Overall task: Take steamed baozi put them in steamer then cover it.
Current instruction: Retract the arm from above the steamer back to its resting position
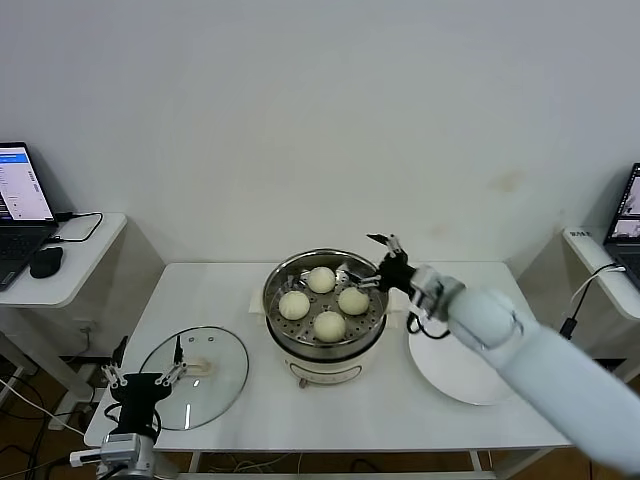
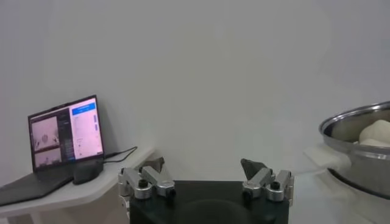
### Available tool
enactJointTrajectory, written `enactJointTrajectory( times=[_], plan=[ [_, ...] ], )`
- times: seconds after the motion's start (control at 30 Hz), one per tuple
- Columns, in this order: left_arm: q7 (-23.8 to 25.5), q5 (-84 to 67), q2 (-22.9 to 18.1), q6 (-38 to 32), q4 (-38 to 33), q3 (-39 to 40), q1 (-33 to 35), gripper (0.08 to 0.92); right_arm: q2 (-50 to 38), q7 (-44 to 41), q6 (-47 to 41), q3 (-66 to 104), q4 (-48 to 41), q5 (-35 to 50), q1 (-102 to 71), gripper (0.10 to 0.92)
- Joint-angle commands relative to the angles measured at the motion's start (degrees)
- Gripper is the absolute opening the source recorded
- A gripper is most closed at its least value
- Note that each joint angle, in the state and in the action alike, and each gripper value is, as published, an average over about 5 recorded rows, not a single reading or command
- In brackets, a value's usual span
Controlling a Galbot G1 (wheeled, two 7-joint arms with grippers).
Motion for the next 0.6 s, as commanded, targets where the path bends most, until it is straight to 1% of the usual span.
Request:
enactJointTrajectory(
  times=[0.03, 0.2, 0.3, 0.47, 0.6],
  plan=[
    [-1.31, 13.05, 0.03, -5.06, 5.31, 0.56, -0.24, 0.823, 18.29, -0.99, 19.18, 42.00, 5.16, -9.29, -42.28, 0.823],
    [-2.87, 36.07, -0.78, -10.39, 10.86, -1.81, -1.00, 0.823, 27.77, -3.85, 21.80, 47.77, 7.59, -9.93, -49.68, 0.823],
    [-2.75, 48.43, -0.51, -11.79, 13.73, -3.71, -0.59, 0.823, 31.57, -3.68, 22.44, 49.77, 8.76, -9.86, -52.72, 0.822],
    [-0.35, 60.44, 3.03, -11.52, 18.65, -5.98, 0.71, 0.823, 33.05, -0.68, 22.84, 51.23, 8.91, -9.87, -54.43, 0.823],
    [0.74, 66.96, 5.34, -10.90, 21.83, -5.82, 0.21, 0.823, 33.96, 2.16, 22.20, 53.40, 9.86, -8.87, -54.22, 0.823]
  ],
)
